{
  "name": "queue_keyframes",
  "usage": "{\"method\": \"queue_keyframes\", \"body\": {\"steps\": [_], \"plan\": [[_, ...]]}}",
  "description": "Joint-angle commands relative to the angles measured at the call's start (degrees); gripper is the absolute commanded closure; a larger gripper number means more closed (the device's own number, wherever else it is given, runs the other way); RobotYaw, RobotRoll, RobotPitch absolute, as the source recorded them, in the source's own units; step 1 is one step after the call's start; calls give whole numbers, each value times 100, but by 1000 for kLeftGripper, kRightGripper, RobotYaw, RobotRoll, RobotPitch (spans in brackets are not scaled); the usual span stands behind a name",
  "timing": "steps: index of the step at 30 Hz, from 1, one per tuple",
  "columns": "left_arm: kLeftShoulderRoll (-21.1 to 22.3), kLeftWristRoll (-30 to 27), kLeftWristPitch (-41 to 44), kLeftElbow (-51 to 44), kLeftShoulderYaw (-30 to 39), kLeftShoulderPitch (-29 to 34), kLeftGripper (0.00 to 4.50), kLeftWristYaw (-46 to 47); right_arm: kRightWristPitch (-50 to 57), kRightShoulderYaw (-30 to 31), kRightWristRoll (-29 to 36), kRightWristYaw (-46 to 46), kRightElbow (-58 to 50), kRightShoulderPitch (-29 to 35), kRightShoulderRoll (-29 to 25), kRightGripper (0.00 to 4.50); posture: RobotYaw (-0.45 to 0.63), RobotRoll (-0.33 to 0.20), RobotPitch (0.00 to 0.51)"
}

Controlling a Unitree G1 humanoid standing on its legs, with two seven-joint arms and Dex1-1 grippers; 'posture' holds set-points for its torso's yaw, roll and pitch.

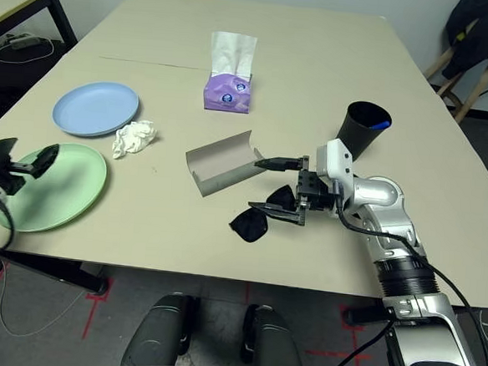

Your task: Organize and tidy the items on the table.

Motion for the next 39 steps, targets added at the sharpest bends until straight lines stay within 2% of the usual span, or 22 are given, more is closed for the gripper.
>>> {"method": "queue_keyframes", "body": {"steps": [1, 4, 8, 20, 23, 24, 33, 39], "plan": [[310, -103, 594, 271, 295, 115, 0, -136, -108, 26, -38, -26, 156, -92, 86, 43, 298, 0, 102], [488, -276, 1182, 558, 517, 24, 0, -148, -126, 29, -52, -25, 205, -127, 129, 43, 300, 0, 103], [693, -284, 1526, 816, 426, 98, 0, -443, -124, 29, -65, -27, 213, -154, 166, 43, 285, 0, 104], [501, -422, 1880, 1073, 59, -368, 0, -759, 10, 24, -68, -236, -107, -2, 167, 43, 250, 0, 105], [525, -373, 1882, 1245, -112, -479, 589, -831, 81, 34, -60, -306, -232, 7, 160, 0, 246, 0, 106], [549, -338, 1858, 1330, -184, -517, 917, -858, 117, 36, -56, -333, -288, 12, 157, 0, 241, 0, 105], [621, -159, 1683, 1863, -325, -625, 4363, -949, 325, 24, -40, -485, -594, 41, 116, 0, 225, 0, 103], [656, -110, 1672, 1946, -332, -563, 4438, -1025, 425, 21, -24, -560, -703, 24, 121, 0, 223, 0, 103]]}}
